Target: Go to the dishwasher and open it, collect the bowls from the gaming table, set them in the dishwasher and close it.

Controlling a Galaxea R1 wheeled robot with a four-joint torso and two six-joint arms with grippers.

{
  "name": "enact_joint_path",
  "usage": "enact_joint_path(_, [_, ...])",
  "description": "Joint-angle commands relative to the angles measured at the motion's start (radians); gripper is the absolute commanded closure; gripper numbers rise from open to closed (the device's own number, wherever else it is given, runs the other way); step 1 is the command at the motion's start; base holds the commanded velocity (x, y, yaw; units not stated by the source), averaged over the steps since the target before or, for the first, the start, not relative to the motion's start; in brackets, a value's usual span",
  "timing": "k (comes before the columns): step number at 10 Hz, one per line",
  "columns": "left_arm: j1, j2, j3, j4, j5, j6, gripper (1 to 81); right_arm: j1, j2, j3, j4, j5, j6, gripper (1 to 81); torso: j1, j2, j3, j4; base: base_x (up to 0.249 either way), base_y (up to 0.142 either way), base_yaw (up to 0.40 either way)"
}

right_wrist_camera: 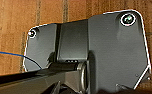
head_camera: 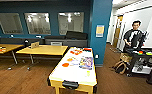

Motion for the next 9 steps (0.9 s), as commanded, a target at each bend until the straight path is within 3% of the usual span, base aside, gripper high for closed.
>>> enact_joint_path(1, [-0.040,-0.001,0.004,-0.006,0.051,0.007,1.0,0.050,0.001,0.003,0.005,-0.045,-0.004,1.0,0.000,0.000,0.000,0.000,0.000,0.000,0.000])
enact_joint_path(5, [-0.040,-0.001,0.001,-0.006,0.048,0.007,1.0,0.050,0.003,0.003,0.005,-0.045,-0.004,1.0,0.000,0.000,0.000,0.000,0.000,0.000,0.000])
enact_joint_path(9, [-0.039,-0.002,0.000,-0.006,0.046,0.007,1.0,0.050,0.004,0.003,0.005,-0.045,-0.004,1.0,-0.001,0.000,0.000,0.000,0.108,0.000,0.000])
